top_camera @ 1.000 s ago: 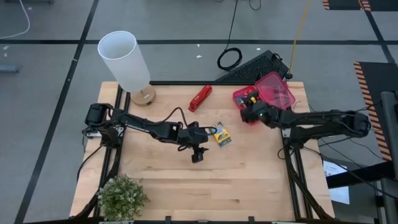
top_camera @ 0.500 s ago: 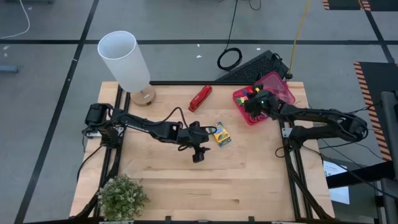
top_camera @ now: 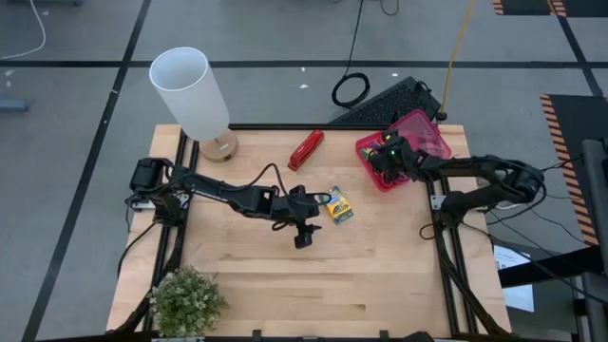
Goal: Pack school essentials
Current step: Put the blue eraser into the pink supply box, then put the crayon box into the pink supply box
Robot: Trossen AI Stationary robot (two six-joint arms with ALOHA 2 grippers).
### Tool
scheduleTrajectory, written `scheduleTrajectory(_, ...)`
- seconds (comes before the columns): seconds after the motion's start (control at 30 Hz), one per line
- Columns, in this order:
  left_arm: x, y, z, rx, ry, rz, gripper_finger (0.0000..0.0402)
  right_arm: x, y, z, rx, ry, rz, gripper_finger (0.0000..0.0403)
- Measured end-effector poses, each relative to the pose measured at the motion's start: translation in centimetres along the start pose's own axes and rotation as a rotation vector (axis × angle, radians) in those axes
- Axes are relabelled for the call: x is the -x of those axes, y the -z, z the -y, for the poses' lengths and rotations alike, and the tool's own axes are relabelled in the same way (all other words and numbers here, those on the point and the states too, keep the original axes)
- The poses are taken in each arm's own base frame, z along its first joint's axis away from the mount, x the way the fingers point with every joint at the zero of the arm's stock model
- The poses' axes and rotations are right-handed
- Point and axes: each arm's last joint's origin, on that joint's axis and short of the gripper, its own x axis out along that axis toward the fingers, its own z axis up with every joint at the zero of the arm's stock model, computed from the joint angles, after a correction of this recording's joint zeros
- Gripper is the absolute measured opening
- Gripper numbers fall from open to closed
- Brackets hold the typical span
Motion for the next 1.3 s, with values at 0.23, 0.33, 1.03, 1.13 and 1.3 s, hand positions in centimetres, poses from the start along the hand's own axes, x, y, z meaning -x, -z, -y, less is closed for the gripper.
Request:
scheduleTrajectory(0.23,0.0,0.0,0.0,-0.002,0.001,0.0,0.0234,-0.2,0.0,0.1,0.002,0.009,0.005,0.0037)
scheduleTrajectory(0.33,0.0,0.0,0.0,-0.003,0.001,-0.001,0.0234,-0.2,-0.1,0.0,-0.002,-0.002,0.029,0.0057)
scheduleTrajectory(1.03,0.0,0.0,0.0,-0.018,0.002,-0.002,0.0234,2.1,-0.1,1.5,-0.053,0.087,0.074,0.0141)
scheduleTrajectory(1.13,0.0,0.0,0.0,-0.024,0.001,-0.002,0.0234,3.1,-0.7,1.8,-0.131,0.118,0.127,0.0141)
scheduleTrajectory(1.3,0.0,0.0,-0.1,-0.027,-0.014,-0.001,0.0234,5.5,-2.3,2.0,-0.315,0.146,0.278,0.0141)
